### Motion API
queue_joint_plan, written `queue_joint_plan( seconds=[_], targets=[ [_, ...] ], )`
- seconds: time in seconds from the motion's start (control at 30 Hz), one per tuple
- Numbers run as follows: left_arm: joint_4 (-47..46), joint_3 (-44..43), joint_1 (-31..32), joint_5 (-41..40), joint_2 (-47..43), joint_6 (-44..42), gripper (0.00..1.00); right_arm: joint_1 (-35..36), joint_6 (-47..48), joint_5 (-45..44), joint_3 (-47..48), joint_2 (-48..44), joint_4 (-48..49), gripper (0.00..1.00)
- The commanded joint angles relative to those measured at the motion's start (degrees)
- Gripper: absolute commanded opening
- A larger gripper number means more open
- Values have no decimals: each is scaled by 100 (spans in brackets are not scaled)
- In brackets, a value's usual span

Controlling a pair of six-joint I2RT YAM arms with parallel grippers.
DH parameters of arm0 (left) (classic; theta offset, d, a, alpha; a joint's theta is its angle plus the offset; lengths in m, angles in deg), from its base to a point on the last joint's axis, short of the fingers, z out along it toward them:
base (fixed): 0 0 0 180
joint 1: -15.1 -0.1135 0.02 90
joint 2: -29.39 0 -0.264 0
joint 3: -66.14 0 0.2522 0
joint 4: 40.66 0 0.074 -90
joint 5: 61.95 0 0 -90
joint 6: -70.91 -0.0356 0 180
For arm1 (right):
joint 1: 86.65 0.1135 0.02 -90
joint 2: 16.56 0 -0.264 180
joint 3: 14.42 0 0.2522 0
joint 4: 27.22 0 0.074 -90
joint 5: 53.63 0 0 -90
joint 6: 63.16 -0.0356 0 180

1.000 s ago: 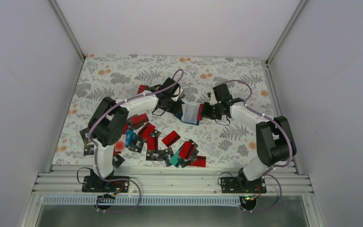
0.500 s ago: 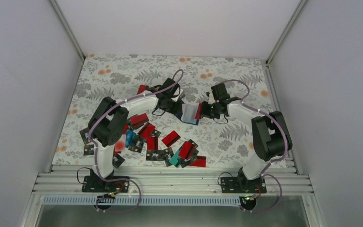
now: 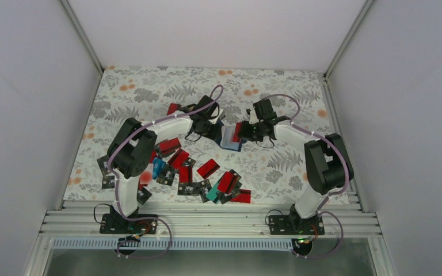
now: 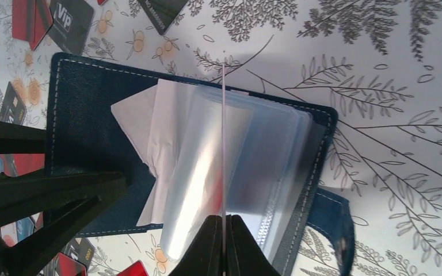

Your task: Put the credit cards into the card holder

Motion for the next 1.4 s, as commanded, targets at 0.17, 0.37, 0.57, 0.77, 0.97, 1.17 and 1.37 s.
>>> queue_joint_plan(
  seconds=[0.17, 0.37, 0.57, 0.77, 0.97, 1.17, 1.37],
  targets=[
    [-400, 304, -114, 513, -207, 193, 32, 205, 19, 439, 315, 169, 327, 4],
    [-890, 740, -415, 1189, -372, 411, 32, 225, 47, 996, 474, 300, 573, 4],
    [-1422, 1265, -665, 1743, -530, 600, 32, 239, 21, 1502, 506, 630, 895, 4],
    [-2031, 1716, -838, 2367, -525, 757, 31, 290, -19, 1883, 633, 1025, 1227, 4],
    [-2527, 2143, -895, 2769, -454, 1030, 31, 330, -28, 2024, 820, 1383, 1389, 4],
    [-2784, 2565, -933, 2909, -565, 1234, 31, 447, 74, 1979, 1086, 1832, 1220, 4],
    [-1350, 2384, -797, 1511, -1796, 884, 61, 480, 178, 1884, 1174, 2057, 966, 4]
  ],
)
